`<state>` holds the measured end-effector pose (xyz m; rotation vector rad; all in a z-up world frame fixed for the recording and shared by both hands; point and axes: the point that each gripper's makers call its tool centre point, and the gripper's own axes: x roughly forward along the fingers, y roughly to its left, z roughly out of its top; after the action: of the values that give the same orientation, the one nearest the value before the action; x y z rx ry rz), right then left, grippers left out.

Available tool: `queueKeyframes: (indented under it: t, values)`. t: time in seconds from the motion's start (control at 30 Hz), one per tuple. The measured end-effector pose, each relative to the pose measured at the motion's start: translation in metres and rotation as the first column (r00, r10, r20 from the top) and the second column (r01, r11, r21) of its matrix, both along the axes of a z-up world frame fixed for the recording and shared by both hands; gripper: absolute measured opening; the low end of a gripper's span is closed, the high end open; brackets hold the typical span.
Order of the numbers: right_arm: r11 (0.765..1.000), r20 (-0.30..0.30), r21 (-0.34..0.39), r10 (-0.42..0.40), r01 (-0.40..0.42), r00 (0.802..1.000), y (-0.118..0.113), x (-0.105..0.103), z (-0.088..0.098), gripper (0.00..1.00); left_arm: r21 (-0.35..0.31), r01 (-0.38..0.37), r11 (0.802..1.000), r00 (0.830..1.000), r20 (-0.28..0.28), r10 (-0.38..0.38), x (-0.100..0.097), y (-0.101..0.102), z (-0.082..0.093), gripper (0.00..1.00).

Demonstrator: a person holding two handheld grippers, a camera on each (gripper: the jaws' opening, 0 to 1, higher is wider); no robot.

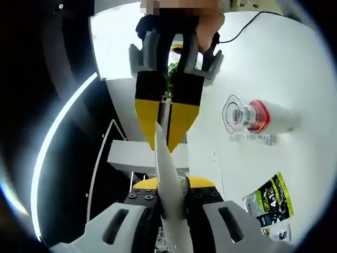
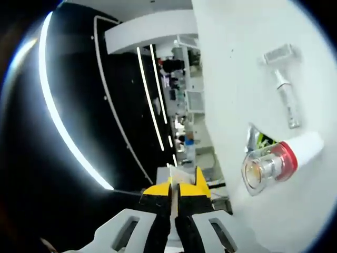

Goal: Arrange the skincare products in the storage area until every visible bottle or jar stands upright without overlapping.

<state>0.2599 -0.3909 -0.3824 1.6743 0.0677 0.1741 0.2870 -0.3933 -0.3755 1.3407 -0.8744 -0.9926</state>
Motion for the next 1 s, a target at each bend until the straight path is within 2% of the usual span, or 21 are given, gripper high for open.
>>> queueKeyframes:
  t: [0.03,0.07,0.13,0.23,0.27,0.37,0.4,0.43,0.47,0.5,0.53,0.57,0.6,0.63,0.67,0.7,0.73,0.77,0.83,0.97,1.0]
  values:
    - [1.000,0.008,-0.001,0.001,-0.001,1.000,0.002,-0.001,0.003,0.00,0.000,0.001,1.000,1.000,-0.009,-0.001,-0.001,0.001,0.002,0.16]
    - [0.999,0.021,-0.030,0.014,-0.014,1.000,0.004,-0.001,0.006,0.00,-0.016,-0.004,1.000,0.996,-0.086,0.003,0.000,0.002,0.001,0.15]
    - [0.984,0.031,-0.175,0.031,-0.025,0.999,0.006,-0.001,0.008,0.00,-0.029,-0.013,0.999,0.987,-0.162,0.008,0.000,0.005,0.000,0.15]
    - [0.948,0.040,-0.315,0.055,-0.040,0.998,0.006,-0.002,0.013,0.04,-0.062,0.001,0.998,0.925,-0.379,-0.025,-0.003,0.007,-0.009,0.15]
    - [0.901,0.023,-0.431,0.070,-0.053,0.997,0.004,-0.003,0.009,0.05,-0.064,0.003,0.998,0.902,-0.430,-0.030,-0.004,0.008,-0.013,0.15]
    - [0.838,-0.009,-0.540,0.085,-0.077,0.996,-0.001,-0.006,0.004,0.01,-0.054,0.009,0.999,0.856,-0.515,-0.036,-0.001,0.013,-0.027,0.14]
    - [0.811,0.001,-0.581,0.096,-0.078,0.995,-0.003,-0.008,0.005,0.00,-0.066,0.008,0.998,0.827,-0.560,-0.043,-0.002,0.015,-0.029,0.14]
    - [0.779,-0.010,-0.620,0.107,-0.090,0.994,-0.005,-0.010,0.003,0.01,-0.079,0.008,0.997,0.777,-0.627,-0.055,-0.005,0.016,-0.032,0.14]
    - [0.765,-0.015,-0.636,0.117,-0.100,0.993,-0.006,-0.011,0.004,0.05,-0.085,0.013,0.996,0.750,-0.658,-0.066,-0.005,0.017,-0.034,0.14]
    - [0.713,-0.024,-0.688,0.165,-0.136,0.986,-0.004,-0.014,0.004,0.08,-0.101,0.002,0.995,0.682,-0.728,-0.075,-0.003,0.019,-0.039,0.14]
    - [0.659,-0.053,-0.739,0.148,-0.138,0.988,-0.010,-0.015,-0.001,0.10,-0.106,0.000,0.994,0.653,-0.753,-0.081,-0.002,0.020,-0.040,0.14]
    - [0.580,-0.065,-0.800,0.176,-0.157,0.982,-0.009,-0.017,-0.001,0.08,-0.121,-0.012,0.993,0.607,-0.790,-0.088,-0.002,0.020,-0.042,0.14]
    - [0.534,-0.087,-0.825,0.202,-0.184,0.976,-0.007,-0.019,-0.003,0.06,-0.122,-0.002,0.993,0.580,-0.809,-0.098,-0.003,0.020,-0.043,0.14]
    - [0.474,-0.092,-0.859,0.225,-0.192,0.970,-0.005,-0.019,-0.001,0.07,-0.128,0.019,0.992,0.537,-0.835,-0.118,-0.007,0.021,-0.045,0.14]
    - [0.426,-0.111,-0.880,0.247,-0.211,0.963,-0.003,-0.020,-0.002,0.10,-0.127,0.016,0.992,0.493,-0.862,-0.119,-0.009,0.021,-0.047,0.14]
    - [0.405,-0.120,-0.888,0.255,-0.218,0.960,-0.003,-0.021,-0.003,0.13,-0.129,0.022,0.991,0.437,-0.891,-0.126,-0.011,0.021,-0.049,0.14]
    - [0.326,-0.146,-0.917,0.266,-0.232,0.953,-0.004,-0.020,-0.005,0.15,-0.135,0.021,0.991,0.418,-0.899,-0.132,-0.012,0.021,-0.049,0.14]
    - [0.246,-0.174,-0.937,0.288,-0.248,0.942,-0.002,-0.020,-0.007,0.14,-0.150,0.024,0.988,0.377,-0.914,-0.148,-0.007,0.020,-0.054,0.14]
    - [0.129,-0.204,-0.957,0.336,-0.259,0.920,0.000,-0.018,-0.010,0.13,-0.159,0.052,0.986,0.321,-0.932,-0.167,-0.014,0.021,-0.057,0.14]
    - [-0.019,-0.238,-0.967,0.425,-0.255,0.873,0.014,-0.011,-0.007,0.20,-0.139,0.096,0.986,0.197,-0.968,-0.156,-0.024,0.024,-0.070,0.13]
    - [-0.076,-0.275,-0.960,0.440,-0.269,0.855,0.015,-0.010,-0.009,0.21,-0.147,0.108,0.983,0.196,-0.966,-0.166,-0.025,0.025,-0.071,0.13]
